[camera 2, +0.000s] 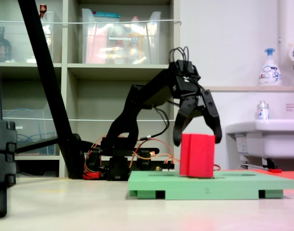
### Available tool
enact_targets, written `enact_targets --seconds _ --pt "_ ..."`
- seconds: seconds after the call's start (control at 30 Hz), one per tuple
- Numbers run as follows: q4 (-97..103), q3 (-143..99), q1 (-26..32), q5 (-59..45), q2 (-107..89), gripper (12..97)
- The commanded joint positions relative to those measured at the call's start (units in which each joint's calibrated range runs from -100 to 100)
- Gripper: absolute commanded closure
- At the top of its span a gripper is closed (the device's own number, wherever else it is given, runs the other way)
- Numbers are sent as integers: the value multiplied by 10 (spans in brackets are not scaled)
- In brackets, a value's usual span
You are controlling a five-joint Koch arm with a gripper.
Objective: Put the cross columnar block into the corresponding hole
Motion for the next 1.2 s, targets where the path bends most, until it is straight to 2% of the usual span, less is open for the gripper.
enact_targets --seconds 0.0,0.83,1.17 --pt "59 42 -3 -7 -7 722" --pt "143 59 -7 -16 -23 722" --pt "165 59 -6 -16 43 722"
